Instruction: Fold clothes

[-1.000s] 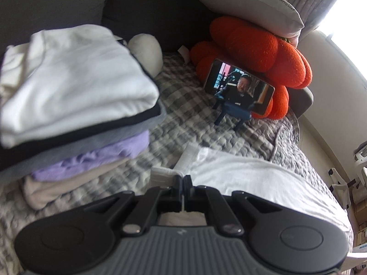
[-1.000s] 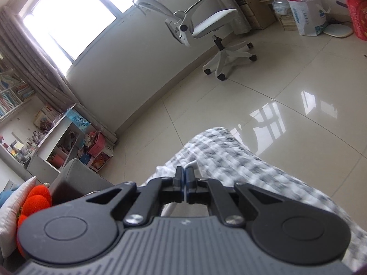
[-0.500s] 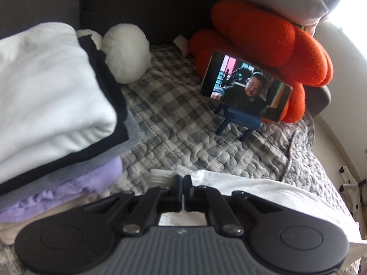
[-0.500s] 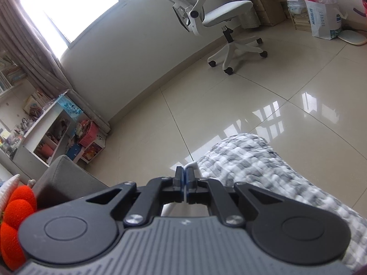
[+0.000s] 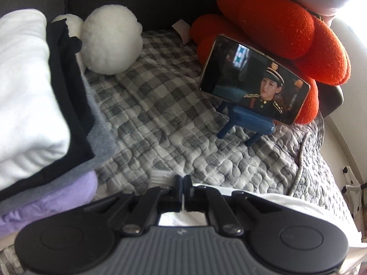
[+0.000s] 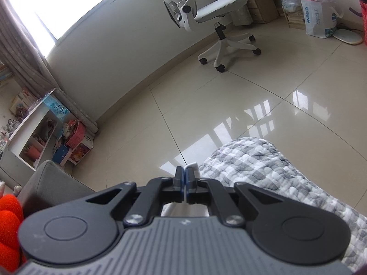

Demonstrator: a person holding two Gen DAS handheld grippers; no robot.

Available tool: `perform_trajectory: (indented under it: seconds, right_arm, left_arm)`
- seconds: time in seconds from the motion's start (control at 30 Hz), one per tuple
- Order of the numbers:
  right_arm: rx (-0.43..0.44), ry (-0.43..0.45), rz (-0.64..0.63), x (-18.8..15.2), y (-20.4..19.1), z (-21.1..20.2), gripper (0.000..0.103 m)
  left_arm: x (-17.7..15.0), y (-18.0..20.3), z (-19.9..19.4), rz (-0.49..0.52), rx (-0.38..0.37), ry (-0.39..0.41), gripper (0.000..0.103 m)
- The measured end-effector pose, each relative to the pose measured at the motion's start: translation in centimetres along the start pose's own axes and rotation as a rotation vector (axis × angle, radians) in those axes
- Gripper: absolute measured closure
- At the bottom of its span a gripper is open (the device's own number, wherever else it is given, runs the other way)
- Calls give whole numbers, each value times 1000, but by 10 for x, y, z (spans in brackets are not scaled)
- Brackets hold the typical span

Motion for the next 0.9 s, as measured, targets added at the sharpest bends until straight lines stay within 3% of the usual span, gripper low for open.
perform_trajectory:
  seconds: [0.43, 0.6, 0.67, 0.73, 0.9]
  right_arm:
    - [-39, -4, -20, 0, -11, 26, 101]
    - [-35, -34, -87, -16, -14, 38, 101]
    - [-25, -41, -96, -20, -14, 40, 101]
    - [-15, -56, -100, -22, -12, 42, 100]
    - [-15, -54, -153, -26, -13, 34, 90]
  left_arm:
    - [10, 0, 25, -54, 11, -34, 102]
    - [8, -7, 19, -48, -65, -43, 97]
    - [7, -11, 12, -49, -104, -39, 88]
    - [5, -19, 0, -61, -113, -12, 66]
    - [-9, -43, -21, -96, -171, 42, 56]
Point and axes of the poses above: each gripper's, at about its wrist camera, not at the fingertips, and z roughly the way its jaws point, y to its right, x to its top, the point moved 1 cm from there along z, roughly the way its jaws point, and after that the axes turned 4 degrees about -y, right-handed, at the moved point
